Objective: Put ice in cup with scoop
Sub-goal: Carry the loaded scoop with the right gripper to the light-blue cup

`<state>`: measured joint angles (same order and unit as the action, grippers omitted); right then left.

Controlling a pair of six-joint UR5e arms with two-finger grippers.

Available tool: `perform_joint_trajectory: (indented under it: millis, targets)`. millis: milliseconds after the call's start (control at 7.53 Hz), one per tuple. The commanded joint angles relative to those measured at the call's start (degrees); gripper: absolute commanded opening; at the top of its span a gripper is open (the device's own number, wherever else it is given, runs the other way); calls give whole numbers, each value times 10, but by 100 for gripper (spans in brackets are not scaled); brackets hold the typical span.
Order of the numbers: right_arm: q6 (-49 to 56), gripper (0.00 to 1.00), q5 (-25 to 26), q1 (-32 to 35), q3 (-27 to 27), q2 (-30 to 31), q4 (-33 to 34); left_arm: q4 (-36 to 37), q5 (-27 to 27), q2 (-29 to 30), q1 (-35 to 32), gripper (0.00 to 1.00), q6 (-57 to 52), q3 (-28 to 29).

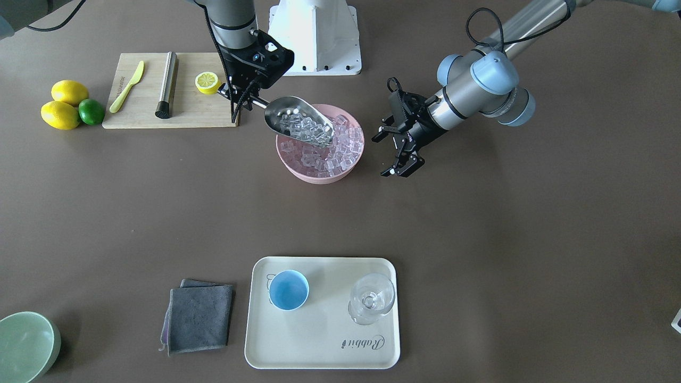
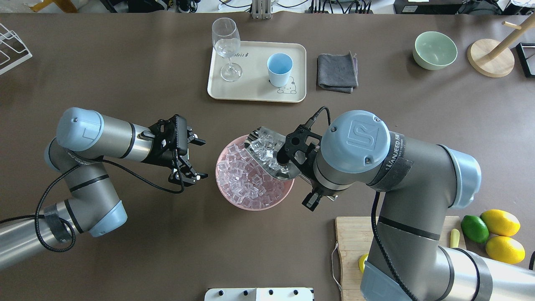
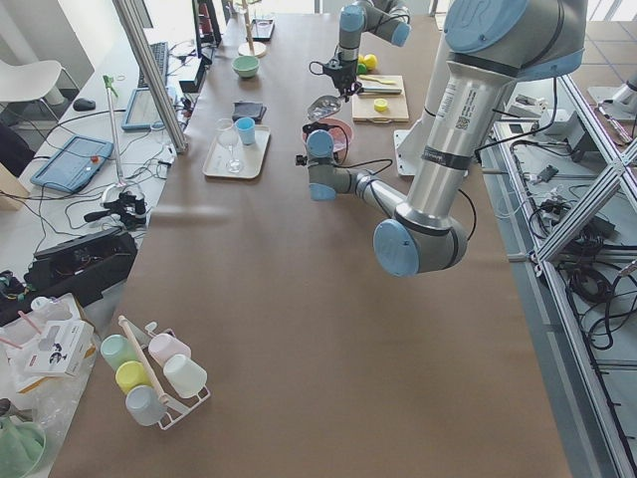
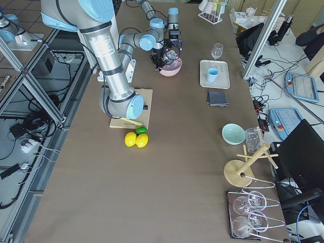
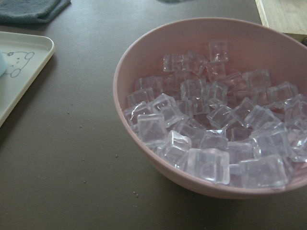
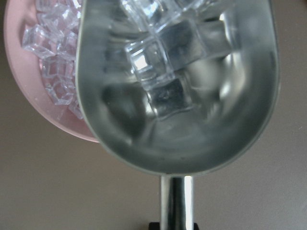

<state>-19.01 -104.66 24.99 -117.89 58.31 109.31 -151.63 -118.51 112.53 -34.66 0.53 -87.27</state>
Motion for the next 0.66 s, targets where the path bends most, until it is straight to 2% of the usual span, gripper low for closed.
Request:
perform_joint_trajectory:
  millis: [0,266,531]
  targets:
    - [-57,0,-4,17,1,-1,-1,6,-18,-4,-4,98,0,-2]
    - [-84,0,-21,47,23,-2,-1,7,-20,-4,-4,98,0,-3]
    - [-87,0,-74,102,59,-4,-2,7,-21,-4,1,98,-1,-3]
